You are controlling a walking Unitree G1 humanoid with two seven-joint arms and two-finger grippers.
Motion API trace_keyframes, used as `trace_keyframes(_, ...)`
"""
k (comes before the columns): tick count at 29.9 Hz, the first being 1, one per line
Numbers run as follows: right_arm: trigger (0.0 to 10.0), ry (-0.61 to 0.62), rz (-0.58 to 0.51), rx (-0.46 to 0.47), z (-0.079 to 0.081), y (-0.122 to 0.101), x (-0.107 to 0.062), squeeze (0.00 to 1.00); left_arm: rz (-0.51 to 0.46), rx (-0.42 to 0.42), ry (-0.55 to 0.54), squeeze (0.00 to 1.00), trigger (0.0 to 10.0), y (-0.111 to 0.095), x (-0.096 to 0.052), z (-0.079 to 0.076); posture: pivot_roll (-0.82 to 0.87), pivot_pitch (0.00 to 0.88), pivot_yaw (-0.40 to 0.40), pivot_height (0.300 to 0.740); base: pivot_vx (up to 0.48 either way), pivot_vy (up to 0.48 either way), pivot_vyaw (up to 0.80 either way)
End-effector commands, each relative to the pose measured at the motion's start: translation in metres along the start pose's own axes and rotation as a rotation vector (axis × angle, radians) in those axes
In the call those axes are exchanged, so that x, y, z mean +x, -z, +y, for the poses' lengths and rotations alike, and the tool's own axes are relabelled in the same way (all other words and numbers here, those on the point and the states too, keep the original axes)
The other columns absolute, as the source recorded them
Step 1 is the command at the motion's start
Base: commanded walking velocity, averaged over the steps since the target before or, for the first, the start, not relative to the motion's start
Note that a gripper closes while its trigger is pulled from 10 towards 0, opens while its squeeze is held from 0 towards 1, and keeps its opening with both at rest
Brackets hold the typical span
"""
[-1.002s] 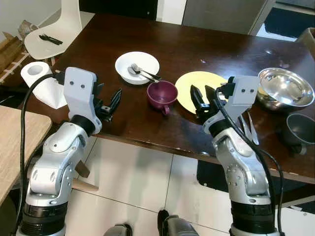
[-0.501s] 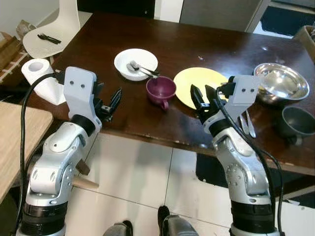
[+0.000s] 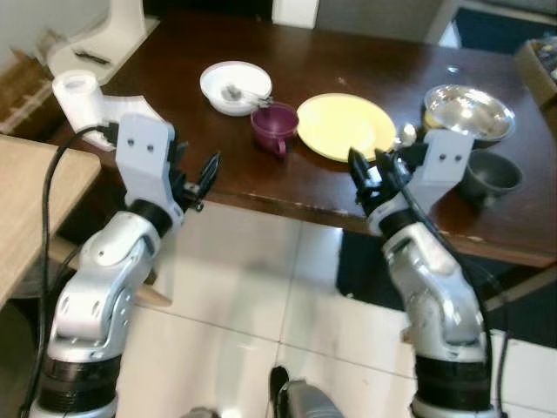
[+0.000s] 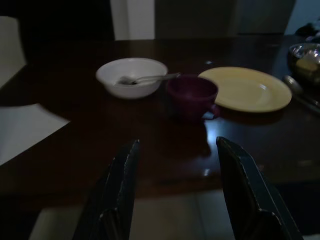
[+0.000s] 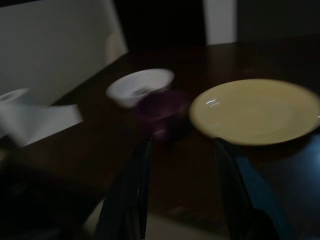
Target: Setting the table
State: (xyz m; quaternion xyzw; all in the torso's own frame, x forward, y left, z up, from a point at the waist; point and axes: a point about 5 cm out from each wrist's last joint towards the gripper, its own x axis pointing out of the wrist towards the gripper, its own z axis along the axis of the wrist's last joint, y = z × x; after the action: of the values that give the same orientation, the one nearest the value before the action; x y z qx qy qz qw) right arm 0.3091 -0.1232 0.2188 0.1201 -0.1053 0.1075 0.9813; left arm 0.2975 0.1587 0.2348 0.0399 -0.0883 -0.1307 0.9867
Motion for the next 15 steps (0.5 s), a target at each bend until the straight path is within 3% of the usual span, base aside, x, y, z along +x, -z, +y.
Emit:
trace_keyframes(1,10.0,0.01,0.01,0.003,-0.003,0.0017,-0.0017,0.0,0.01,-0.003,0.0,0.0,10.0,0.002,-0.0016,-0.0004,-0.09,0.098,0.022,0.74,-0.368,0.0,0.0)
trace_keyframes(15,10.0,0.005,0.003,0.029,-0.0016,0.0007,-0.0015,0.0,0.009,-0.003,-0.001,0.0,10.0,0.0014,-0.0012,-0.0003,-0.09,0.098,0.021,0.74,-0.365,0.0,0.0)
